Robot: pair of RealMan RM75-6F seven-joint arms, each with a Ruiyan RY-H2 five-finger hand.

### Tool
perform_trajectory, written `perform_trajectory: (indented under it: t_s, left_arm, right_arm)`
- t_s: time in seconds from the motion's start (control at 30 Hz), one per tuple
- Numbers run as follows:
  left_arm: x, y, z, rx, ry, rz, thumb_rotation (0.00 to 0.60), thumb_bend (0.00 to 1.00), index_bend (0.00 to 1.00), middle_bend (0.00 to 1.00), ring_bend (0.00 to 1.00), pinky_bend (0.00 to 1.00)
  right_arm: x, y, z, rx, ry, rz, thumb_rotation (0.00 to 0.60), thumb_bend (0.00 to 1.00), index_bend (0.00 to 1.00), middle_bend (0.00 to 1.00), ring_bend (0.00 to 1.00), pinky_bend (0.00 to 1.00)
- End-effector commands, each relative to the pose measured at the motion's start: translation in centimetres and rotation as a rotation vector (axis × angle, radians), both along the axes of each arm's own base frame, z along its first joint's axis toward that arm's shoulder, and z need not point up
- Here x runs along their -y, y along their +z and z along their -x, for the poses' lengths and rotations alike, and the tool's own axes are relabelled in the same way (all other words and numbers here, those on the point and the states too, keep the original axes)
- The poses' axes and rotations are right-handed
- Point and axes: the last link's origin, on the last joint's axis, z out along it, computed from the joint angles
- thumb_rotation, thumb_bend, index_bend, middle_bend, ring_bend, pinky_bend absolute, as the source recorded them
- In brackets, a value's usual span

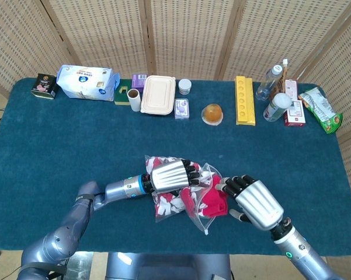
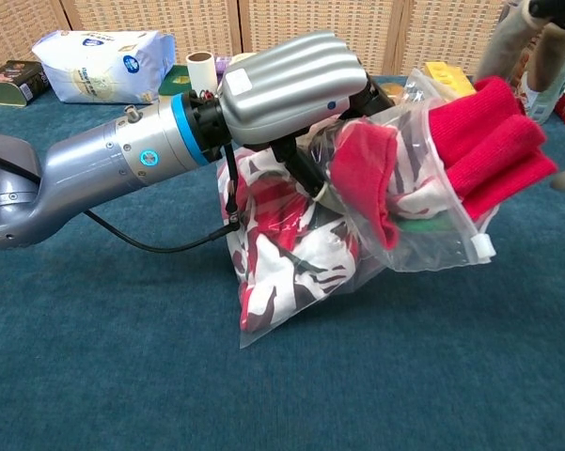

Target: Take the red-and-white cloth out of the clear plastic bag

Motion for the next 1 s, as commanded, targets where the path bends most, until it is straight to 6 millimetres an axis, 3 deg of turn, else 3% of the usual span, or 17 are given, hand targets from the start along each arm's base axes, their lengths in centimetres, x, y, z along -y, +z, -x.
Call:
perform_trajectory:
  t_s: [0.03, 0.6, 0.83, 1.0]
  left_arm:
    - [-0.03, -0.07, 0.0, -0.006, 0.001, 0.0, 0.6, 0.47, 0.79, 0.64, 0.66, 0.7]
    - [-0.08, -0.32, -0.09, -0.02, 0.002, 0.002, 0.6, 0.47, 0.79, 0.64, 0.66, 0.7]
    - [-0.02, -0.38, -0.29, -0.017, -0.003, 0.002, 0.6, 0.47, 0.79, 0.64, 0.66, 0.7]
    - [-0.02, -0.38, -0.32, -0.016, -0.003, 0.001, 0.6, 0.47, 0.79, 0.64, 0.66, 0.7]
  right_arm:
    - [0.31, -0.01, -0.49, -0.024, 0.004, -0.005, 0.6, 0.17, 0.31, 0.36, 0.44, 0.51]
    - [0.95, 0.39, -0.81, -0.055, -0.003, 0.015, 0.6, 0.2, 0.26, 0.35, 0.47, 0.54]
    - [1.11, -0.18, -0.85, -0.07, -0.018, -0.014, 0.6, 0.23, 0.33, 0.35, 0.47, 0.53]
    - [1.18, -0.39, -0.77, -0.062, -0.027, -0.018, 0.6, 0.24, 0.44, 0.35, 0.47, 0.54]
